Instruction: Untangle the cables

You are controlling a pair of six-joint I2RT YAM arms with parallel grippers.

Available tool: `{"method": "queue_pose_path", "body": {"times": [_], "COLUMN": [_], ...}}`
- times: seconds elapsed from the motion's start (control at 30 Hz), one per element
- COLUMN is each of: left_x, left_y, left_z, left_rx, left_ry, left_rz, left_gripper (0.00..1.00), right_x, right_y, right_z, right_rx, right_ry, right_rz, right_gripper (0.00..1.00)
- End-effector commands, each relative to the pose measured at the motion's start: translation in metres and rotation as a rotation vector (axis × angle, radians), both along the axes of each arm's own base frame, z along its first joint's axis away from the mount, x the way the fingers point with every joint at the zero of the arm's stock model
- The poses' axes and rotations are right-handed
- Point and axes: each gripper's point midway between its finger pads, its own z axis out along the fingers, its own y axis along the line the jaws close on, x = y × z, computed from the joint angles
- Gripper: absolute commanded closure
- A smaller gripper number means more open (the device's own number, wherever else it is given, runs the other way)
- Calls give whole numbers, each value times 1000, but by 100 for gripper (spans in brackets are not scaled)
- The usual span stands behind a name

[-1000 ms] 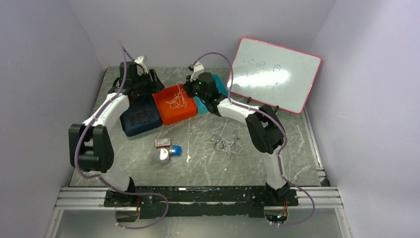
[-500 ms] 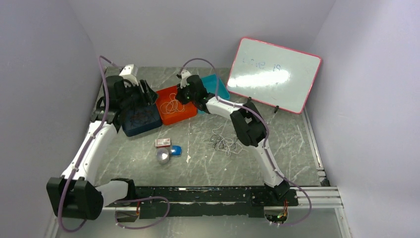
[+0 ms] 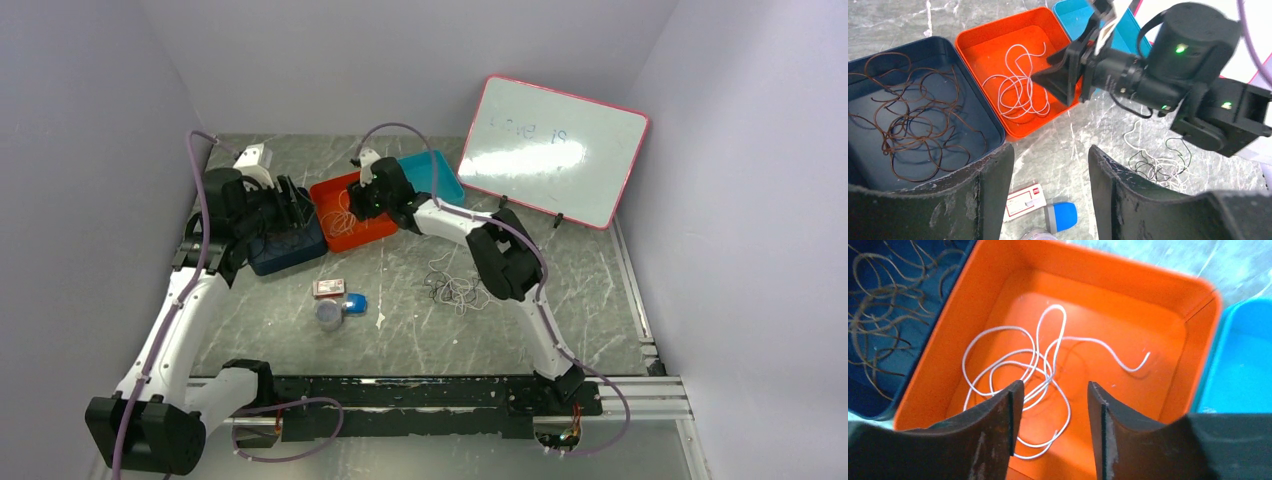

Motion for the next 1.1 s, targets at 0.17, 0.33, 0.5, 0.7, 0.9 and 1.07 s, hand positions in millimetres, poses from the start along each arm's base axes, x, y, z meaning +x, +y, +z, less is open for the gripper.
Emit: {"method": "queue_pose_path", "body": {"times": [0.17,0.33,0.5,0.7,0.9,1.07], "left_x": [-11,-19,-30,-41,-58,-77], "left_y": [8,10,9,1,-24,-59], "left_z": [5,0,-8,-20,-40,-62], "left_rx": [13,17,9,-25,-66,-97], "left_ry": [0,11,19,54,121,167], "left_rz": [37,43,36,4,-20,-71], "left_gripper": [37,37,37,41,43,43], "right_x": [6,-12,-59,-117,-173,-208], "right_y": [-26,-48,-73,-139,-195,-220], "right_z": [81,112,137,150,111,80], "right_rx": [12,20,51,26,-31,-52], "right_ry": [-160,-195,-112,-54,185,335], "right_rz": [-81,-95,-74,-167,-338,-428], "right_gripper": [34,32,32,33,35,36]}}
